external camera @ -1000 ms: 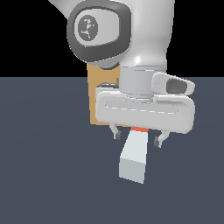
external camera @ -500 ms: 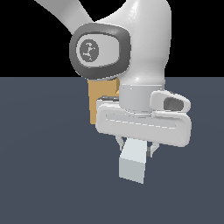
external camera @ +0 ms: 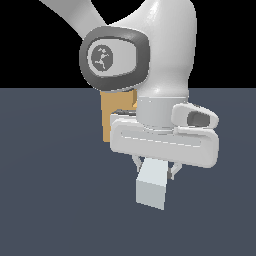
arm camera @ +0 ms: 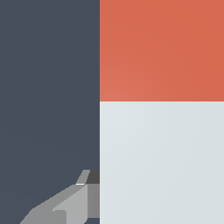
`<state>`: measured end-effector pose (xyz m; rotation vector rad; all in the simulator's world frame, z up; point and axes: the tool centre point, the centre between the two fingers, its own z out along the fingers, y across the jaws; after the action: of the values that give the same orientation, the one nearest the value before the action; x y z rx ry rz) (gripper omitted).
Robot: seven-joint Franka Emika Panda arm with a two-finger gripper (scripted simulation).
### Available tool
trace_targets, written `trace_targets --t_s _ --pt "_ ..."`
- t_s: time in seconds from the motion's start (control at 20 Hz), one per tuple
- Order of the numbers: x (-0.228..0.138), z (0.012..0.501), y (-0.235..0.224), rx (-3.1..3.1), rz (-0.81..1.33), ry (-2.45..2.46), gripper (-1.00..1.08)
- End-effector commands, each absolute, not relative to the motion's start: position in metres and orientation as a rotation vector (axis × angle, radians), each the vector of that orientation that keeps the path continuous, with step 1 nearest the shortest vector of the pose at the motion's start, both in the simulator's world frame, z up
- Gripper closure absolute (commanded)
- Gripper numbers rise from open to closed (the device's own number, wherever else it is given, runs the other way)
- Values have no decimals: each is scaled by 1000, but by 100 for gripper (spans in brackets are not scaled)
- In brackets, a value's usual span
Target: Insert the peg into the horizontal hole in a box.
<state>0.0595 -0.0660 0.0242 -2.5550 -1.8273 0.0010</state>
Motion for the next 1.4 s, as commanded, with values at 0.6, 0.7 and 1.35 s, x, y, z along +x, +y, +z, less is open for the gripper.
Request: trace_targets --t_s 0.6,0.7,1.35 --pt "45 63 -64 -2507 1 -1893 108" --pt "41 77 -63 -2490 1 -1915 108" --pt "16 154 -62 -2394 1 -2035 108"
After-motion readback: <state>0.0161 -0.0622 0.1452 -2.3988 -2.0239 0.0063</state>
